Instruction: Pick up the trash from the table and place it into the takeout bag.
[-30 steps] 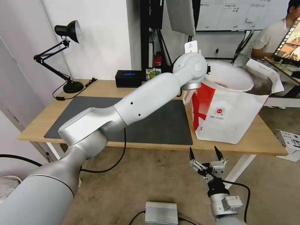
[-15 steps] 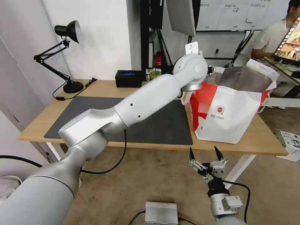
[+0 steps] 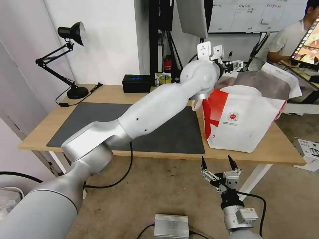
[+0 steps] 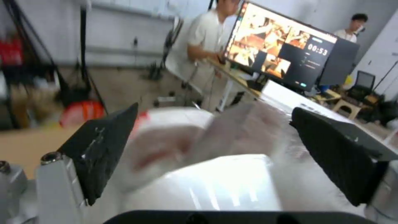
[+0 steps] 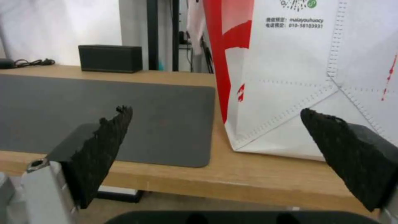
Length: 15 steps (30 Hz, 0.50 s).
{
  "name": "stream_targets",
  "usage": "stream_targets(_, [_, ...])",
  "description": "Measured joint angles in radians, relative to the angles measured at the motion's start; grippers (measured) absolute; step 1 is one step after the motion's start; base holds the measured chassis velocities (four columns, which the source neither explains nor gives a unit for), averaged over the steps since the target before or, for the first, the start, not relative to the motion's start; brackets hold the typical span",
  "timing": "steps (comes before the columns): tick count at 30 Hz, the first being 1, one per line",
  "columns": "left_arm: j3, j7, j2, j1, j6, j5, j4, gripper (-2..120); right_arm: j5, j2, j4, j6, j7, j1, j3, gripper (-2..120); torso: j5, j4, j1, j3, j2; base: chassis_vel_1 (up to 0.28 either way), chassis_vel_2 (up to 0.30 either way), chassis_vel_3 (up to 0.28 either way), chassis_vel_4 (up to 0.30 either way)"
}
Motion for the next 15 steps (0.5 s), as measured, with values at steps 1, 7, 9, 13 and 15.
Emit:
stream_targets(1, [0.0, 0.0, 0.0, 0.0, 0.0, 0.0, 0.0, 100, 0.0, 0.0, 0.0, 0.0, 0.0, 0.0, 0.0, 100, 0.0, 0.0, 0.0, 0.0, 0.0, 0.0, 0.0, 0.0, 0.0])
stream_targets(7, [0.044, 0.14, 0.158, 0.054, -0.079, 0.252, -0.088, 100, 0.0, 0.0, 0.0, 0.0, 0.0, 0.0, 0.0, 100, -0.0002, 0.0005, 0.0, 0.0, 0.0, 0.0, 0.0, 0.0, 0.0])
stream_targets(9, [0.042, 0.14, 0.181, 0.069, -0.1, 0.277, -0.102, 100, 0.0, 0.0, 0.0, 0.0, 0.0, 0.0, 0.0, 100, -0.0003, 0.0005, 0.0, 0.0, 0.0, 0.0, 0.0, 0.0, 0.0])
stream_targets(13, [0.014, 0.126, 0.237, 0.106, -0.136, 0.368, -0.124, 100, 0.0, 0.0, 0.0, 0.0, 0.0, 0.0, 0.0, 100, -0.0004, 0.0003, 0.0, 0.0, 0.0, 0.0, 0.0, 0.0, 0.0])
stream_targets(15, [-0.007, 0.133, 0.284, 0.128, -0.148, 0.408, -0.145, 100, 0.0, 0.0, 0.0, 0.0, 0.0, 0.0, 0.0, 100, -0.0003, 0.0003, 0.0, 0.0, 0.0, 0.0, 0.0, 0.0, 0.0])
